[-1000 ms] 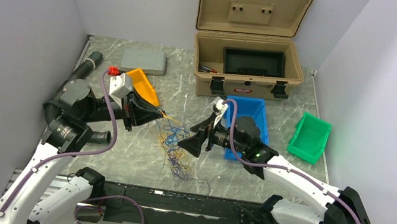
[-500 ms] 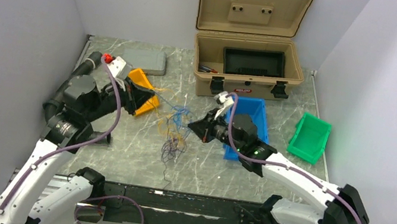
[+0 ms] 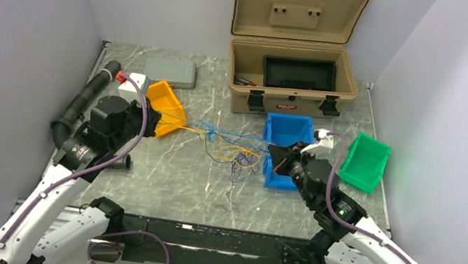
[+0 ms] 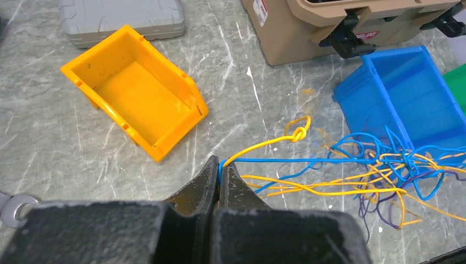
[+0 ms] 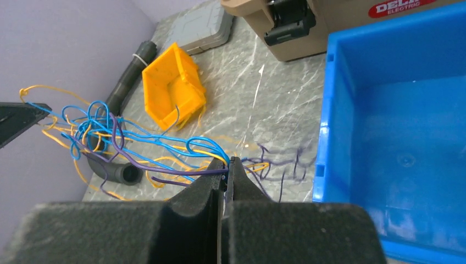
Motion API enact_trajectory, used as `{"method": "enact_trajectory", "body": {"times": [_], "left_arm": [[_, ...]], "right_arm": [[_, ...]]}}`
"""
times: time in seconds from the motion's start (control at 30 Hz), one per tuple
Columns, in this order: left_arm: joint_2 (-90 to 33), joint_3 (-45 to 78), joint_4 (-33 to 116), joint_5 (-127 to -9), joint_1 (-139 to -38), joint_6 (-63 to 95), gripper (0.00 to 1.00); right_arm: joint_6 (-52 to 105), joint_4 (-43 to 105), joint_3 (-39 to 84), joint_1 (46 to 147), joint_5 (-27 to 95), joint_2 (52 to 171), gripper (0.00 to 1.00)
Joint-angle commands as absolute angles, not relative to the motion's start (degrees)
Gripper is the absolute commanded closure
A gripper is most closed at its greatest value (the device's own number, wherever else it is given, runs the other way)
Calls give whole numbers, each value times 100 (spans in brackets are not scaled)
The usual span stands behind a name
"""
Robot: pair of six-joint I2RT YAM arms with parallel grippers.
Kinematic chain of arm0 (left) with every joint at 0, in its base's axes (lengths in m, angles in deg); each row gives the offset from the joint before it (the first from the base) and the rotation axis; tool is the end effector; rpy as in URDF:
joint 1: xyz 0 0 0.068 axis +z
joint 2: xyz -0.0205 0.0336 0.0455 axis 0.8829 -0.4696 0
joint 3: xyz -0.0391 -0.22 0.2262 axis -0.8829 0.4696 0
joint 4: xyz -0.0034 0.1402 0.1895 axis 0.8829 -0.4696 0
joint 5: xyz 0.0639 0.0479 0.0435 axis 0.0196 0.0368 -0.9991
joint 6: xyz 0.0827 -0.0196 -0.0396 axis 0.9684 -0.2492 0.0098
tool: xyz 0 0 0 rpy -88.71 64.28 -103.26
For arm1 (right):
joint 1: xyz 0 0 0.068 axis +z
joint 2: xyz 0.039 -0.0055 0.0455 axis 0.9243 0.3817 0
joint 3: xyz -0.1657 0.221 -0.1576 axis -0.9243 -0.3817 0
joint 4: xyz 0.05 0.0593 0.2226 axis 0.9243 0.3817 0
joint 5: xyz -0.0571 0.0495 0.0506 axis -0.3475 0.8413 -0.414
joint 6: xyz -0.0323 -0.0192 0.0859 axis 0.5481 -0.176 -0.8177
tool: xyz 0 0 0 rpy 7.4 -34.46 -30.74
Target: Untangle the cables
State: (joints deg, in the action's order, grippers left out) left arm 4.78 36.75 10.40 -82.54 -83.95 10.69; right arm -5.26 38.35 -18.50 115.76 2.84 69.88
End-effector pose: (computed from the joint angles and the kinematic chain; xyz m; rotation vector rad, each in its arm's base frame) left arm 0.1357 -0.0450 0.3653 0.0041 1.9201 -0.3619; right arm 0.1246 0.0894 0.3203 0.1472 1.8207 0.7292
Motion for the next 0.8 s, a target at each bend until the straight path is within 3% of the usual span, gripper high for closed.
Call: {"method": "enact_trajectory", "body": {"times": [0.0,0.07,0.13,0.27,0.6,0.77], "left_arm": [[444,3585,1084,-8838,-8128,1431,99],[274,3520,1121,-7957,-8134,1555,80],[21,3400,1040,-7098,-8135,1600,43],[-125,3584,1414,-6123,-8224,1505,2],[-317,4170,2903,-5715,-9452,1364,1],[-710,4282,3608,-5567,-9609,1266,5]], "right_arm": [[356,4202,-1973,11319,-439,6498,100],[804,3864,-1834,11320,371,6565,100],[962,3791,-1561,11327,846,6831,100],[1192,3942,-856,11330,1478,7595,100],[1135,3679,-366,11319,2562,8239,100],[1044,3688,-177,11329,2939,8352,100]]}}
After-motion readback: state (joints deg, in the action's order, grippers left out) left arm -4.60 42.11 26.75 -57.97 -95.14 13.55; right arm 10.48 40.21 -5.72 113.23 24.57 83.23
